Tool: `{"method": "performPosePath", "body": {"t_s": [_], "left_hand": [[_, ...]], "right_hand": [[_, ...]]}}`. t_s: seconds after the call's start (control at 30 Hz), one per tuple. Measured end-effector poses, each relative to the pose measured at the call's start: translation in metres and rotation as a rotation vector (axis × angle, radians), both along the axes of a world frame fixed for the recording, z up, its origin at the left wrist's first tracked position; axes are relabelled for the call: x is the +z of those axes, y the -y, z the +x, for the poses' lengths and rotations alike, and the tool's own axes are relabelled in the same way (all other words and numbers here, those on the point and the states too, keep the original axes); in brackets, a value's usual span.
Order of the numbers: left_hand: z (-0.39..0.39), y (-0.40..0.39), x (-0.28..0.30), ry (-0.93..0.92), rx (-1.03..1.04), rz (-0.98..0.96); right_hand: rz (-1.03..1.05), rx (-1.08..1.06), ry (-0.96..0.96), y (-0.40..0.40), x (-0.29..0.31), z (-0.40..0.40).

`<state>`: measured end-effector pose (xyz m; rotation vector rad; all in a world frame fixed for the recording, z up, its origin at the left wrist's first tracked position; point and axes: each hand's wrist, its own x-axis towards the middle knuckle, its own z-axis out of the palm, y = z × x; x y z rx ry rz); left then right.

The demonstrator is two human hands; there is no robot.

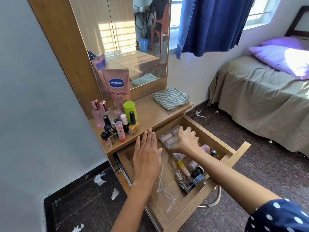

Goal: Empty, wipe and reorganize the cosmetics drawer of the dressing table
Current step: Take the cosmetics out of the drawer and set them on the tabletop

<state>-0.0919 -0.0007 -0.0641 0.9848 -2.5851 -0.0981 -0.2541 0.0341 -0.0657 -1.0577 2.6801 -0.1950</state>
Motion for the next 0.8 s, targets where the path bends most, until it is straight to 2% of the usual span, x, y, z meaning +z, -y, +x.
{"method": "performPosePath", "body": {"t_s": [0.43,0.63,0.8], "left_hand": [[0.000,0.000,0.001,-0.009,0.003,0.000],[0.000,0.001,0.001,-0.009,0.007,-0.010],[0.000,0.002,0.002,-0.008,0.006,-0.020]], "right_hand": [[-0.069,0.021,-0.077,-0.002,0.002,-0.005],[-0.094,0.044,0.033,-0.019,0.024,-0.008],[-0.282,0.064,0.144,-0.041,0.057,-0.006]]}}
